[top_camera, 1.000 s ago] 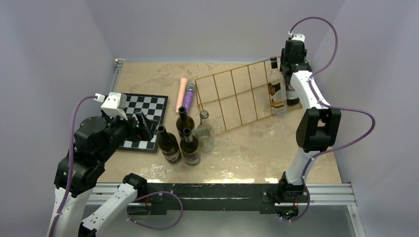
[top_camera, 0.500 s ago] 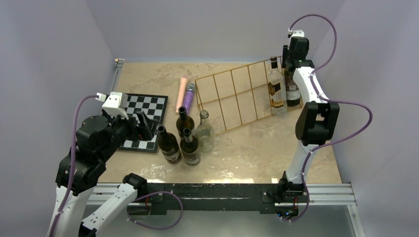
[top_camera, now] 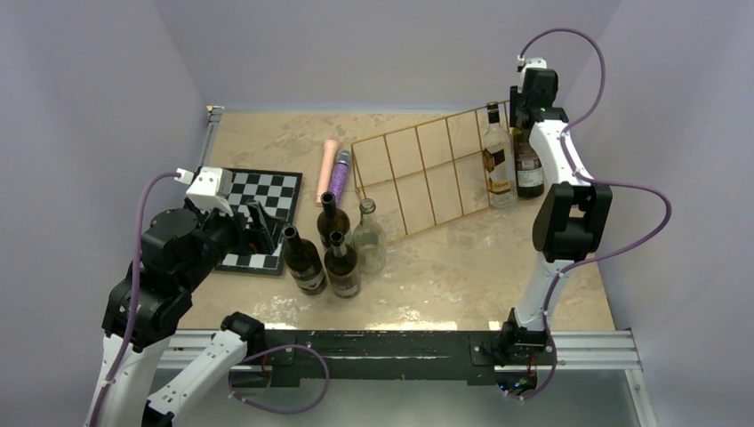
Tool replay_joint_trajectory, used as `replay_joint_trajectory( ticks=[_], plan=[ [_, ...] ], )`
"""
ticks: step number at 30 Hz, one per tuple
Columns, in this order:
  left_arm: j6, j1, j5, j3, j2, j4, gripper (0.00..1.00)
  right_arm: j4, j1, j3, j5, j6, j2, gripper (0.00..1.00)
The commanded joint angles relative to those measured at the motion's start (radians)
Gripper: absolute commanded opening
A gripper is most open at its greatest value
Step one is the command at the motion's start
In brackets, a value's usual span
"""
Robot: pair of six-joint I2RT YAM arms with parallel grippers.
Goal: Put the wine bottle on the wine rack
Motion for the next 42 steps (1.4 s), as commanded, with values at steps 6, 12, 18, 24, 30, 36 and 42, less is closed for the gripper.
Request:
replay_joint_trajectory(
  ticks=[6,12,18,24,30,36,42],
  plan=[
    [0.02,-0.004,-0.009,0.011,-0.005,0.024,0.99,-0.037,0.001,0.014,0.101,0.127,-0.107,0.65],
    [0.012,-0.004,0.006,0.033,0.001,0.024,0.99,-0.038,0.044,-0.001,0.151,0.209,-0.205,0.79],
    [-0.005,-0.004,0.052,0.055,-0.003,0.013,0.99,-0.027,0.183,-0.111,0.161,0.262,-0.364,0.86],
    [-0.028,-0.004,0.125,0.054,-0.015,-0.013,0.99,-0.091,0.335,-0.239,-0.026,0.273,-0.595,0.86],
    [-0.041,-0.004,0.194,0.047,-0.026,-0.018,0.99,-0.087,0.449,-0.438,-0.38,0.291,-0.887,0.92],
    [-0.047,-0.004,0.231,0.066,-0.038,-0.008,0.99,-0.064,0.547,-0.52,-0.79,0.316,-1.023,0.93],
    [-0.075,-0.004,0.303,0.062,-0.048,0.015,0.99,0.029,0.762,-0.581,-0.821,0.267,-1.026,0.93]
  ],
)
